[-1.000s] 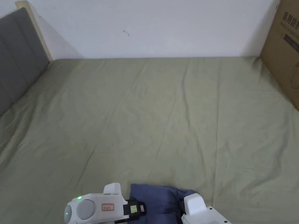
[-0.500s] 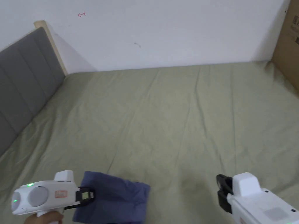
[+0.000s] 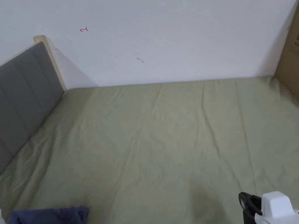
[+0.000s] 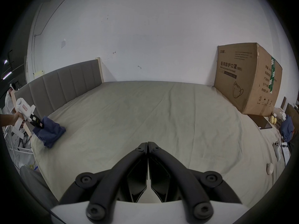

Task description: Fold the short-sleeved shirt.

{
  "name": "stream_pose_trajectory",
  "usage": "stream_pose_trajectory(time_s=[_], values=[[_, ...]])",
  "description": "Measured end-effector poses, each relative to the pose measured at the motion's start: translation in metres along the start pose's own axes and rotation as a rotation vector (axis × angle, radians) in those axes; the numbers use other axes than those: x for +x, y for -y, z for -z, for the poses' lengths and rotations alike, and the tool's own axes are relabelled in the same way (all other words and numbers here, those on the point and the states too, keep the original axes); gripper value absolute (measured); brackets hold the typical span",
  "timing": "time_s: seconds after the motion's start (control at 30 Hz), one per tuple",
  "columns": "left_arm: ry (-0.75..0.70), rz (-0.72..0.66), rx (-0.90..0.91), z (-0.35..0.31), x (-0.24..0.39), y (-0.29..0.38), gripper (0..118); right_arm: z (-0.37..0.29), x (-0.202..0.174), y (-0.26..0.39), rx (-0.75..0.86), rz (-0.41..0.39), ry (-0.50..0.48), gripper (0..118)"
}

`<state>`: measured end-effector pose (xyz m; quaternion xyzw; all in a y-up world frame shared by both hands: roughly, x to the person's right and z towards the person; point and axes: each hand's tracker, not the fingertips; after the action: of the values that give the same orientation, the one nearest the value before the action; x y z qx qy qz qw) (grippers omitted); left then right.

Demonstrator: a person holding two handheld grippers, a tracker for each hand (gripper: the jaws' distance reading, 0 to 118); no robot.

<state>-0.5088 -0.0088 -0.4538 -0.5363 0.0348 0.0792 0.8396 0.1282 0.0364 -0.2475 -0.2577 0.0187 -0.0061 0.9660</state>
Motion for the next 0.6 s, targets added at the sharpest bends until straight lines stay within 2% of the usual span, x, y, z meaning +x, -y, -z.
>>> stream_pose_trajectory(time_s=[0.07,0.13,0.2,0.23,0.27,0.4,0.6], values=[[-0.018,0.028,-0.012,0.003,0.005,0.001,30,0.003,0.003,0.0,-0.01,0.0,-0.007,0],[-0.055,0.043,-0.007,-0.013,0.018,0.003,54,0.0,0.004,-0.001,-0.009,-0.003,-0.003,0],[-0.062,0.05,0.002,-0.02,0.023,0.006,88,-0.002,0.008,-0.003,-0.001,-0.002,0.002,0],[-0.058,0.048,0.015,-0.021,0.022,0.004,100,-0.005,0.01,-0.006,0.005,0.004,0.005,0],[-0.051,0.038,0.044,-0.028,0.026,0.005,105,-0.009,0.012,-0.008,0.015,0.01,0.006,0],[-0.037,0.04,0.181,-0.058,0.04,-0.003,105,-0.029,0.016,-0.027,0.061,0.019,0.02,0],[-0.004,0.043,0.426,-0.148,0.091,-0.002,105,-0.07,0.026,-0.071,0.13,0.027,0.105,0]])
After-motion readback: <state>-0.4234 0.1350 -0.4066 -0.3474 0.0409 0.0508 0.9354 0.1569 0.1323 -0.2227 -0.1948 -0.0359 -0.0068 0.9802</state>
